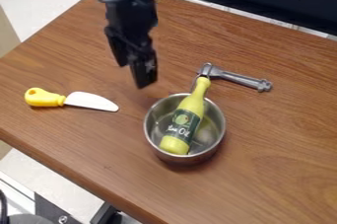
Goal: Move the silver pot with yellow bottle on the left top of the table
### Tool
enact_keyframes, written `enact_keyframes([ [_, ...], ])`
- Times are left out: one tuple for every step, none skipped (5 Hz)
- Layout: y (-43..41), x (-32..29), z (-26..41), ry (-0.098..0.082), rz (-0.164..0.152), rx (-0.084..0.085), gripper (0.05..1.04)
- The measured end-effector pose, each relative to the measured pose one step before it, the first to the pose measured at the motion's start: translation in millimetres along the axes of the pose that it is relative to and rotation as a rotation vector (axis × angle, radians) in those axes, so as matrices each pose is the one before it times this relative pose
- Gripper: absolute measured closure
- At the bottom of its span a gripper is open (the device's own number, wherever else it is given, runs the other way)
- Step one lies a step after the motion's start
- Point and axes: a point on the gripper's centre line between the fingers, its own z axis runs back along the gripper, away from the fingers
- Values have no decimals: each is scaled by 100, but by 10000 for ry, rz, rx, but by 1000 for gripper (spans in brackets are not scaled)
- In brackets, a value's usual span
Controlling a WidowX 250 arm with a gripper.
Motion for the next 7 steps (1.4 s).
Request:
enact_keyframes([
  [-1622, -453, -1467, 238, -576, 128, 84],
  [-155, 57, -663, -62, 124, 287, 84],
  [487, 684, -346, -56, 265, -36, 84],
  [499, 266, -445, -1, 343, 365, 84],
  [-73, -83, -481, 190, 134, -131, 84],
  [198, 188, 4, -133, 15, 105, 84],
  [-101, 224, -48, -39, 157, 69, 84],
])
